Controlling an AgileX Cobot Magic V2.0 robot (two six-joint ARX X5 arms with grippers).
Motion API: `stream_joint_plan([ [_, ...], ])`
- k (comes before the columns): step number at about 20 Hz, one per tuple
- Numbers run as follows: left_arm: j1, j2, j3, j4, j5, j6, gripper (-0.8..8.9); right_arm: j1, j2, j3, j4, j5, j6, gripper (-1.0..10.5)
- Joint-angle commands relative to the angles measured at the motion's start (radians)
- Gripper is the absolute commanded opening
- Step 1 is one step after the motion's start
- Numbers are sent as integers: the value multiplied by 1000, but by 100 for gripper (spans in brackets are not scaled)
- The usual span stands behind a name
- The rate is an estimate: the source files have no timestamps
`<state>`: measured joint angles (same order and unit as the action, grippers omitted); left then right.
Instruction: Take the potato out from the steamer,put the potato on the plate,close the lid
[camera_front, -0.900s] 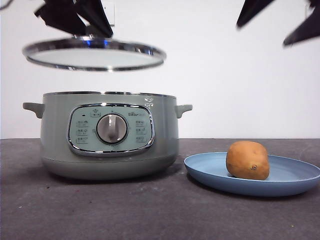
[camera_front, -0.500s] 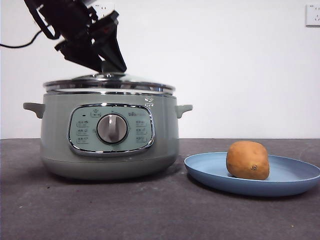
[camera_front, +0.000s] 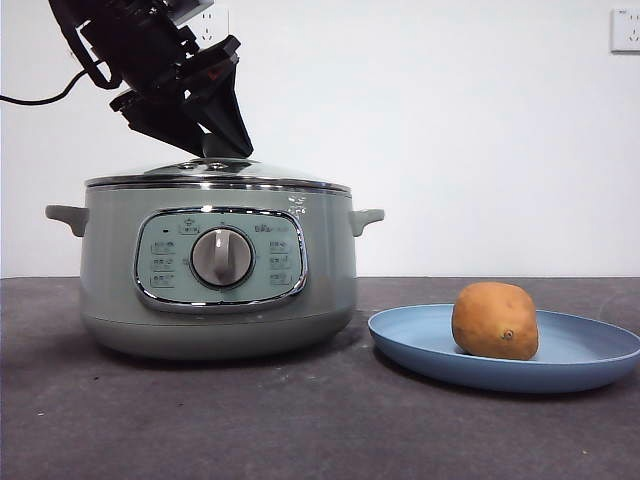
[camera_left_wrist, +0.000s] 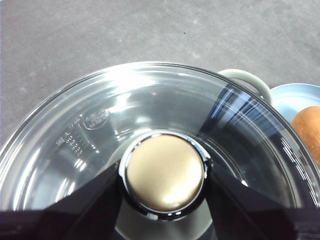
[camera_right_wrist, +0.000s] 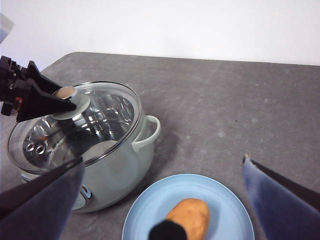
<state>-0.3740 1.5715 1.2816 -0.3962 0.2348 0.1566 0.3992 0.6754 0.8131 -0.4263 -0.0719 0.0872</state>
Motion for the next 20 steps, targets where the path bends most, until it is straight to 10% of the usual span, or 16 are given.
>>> stream_joint_plan([
  [1,0,0,3,-29,-5,4,304,1,-3,-6,5,-1,10,599],
  [3,0,0,3,-32,-5,4,514,1,-3,-6,1,-5,10,599],
  [11,0,-81,3,-55,4,0,511,2,-3,-6,-61,-13,21,599],
  [20,0,-406,3,-391,114,-33,499,2,-2,-6,-214,-264,100,595],
])
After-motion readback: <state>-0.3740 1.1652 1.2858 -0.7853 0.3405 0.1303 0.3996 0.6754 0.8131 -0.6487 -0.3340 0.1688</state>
